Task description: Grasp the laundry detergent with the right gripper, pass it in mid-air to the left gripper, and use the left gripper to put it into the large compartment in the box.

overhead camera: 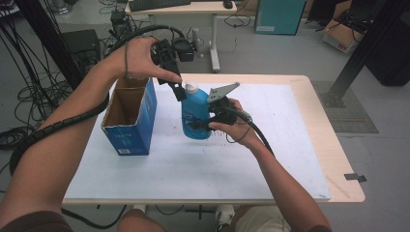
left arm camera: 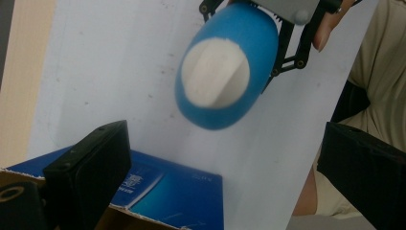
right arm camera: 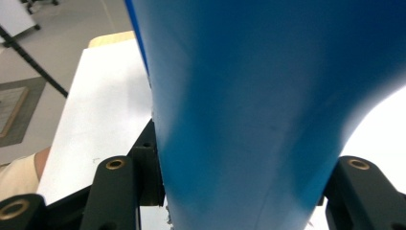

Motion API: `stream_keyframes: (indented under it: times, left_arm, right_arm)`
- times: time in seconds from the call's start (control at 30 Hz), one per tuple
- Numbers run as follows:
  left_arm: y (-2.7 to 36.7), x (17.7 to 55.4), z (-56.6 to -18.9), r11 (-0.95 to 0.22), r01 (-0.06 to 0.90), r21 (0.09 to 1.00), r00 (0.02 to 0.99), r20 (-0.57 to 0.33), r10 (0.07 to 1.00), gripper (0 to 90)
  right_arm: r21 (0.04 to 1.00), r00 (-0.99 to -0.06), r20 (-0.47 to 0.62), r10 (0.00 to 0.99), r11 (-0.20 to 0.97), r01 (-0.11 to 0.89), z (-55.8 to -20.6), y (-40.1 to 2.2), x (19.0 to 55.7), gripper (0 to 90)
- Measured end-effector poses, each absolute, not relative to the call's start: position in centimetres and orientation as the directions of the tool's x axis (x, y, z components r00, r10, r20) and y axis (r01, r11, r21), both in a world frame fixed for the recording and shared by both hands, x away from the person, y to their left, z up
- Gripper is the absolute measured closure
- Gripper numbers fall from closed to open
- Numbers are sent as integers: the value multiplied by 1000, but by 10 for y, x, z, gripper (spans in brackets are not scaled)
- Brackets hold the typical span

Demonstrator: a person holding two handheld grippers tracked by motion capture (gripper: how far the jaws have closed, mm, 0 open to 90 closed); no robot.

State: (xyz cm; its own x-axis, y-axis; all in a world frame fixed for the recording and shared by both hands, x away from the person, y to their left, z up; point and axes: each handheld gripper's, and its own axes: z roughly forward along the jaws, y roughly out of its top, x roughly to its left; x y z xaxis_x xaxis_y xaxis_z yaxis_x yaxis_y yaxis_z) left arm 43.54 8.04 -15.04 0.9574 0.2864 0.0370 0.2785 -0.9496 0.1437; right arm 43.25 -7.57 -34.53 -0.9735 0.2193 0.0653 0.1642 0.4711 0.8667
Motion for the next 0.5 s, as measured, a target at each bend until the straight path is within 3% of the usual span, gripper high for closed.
stream_keyframes:
  times: [0.5]
  left_arm:
    - [78,428,-163,-973,223,64,975,9,224,47]
  right_arm:
    - [883,-993,46,112,460,93,-345,-50,424,430]
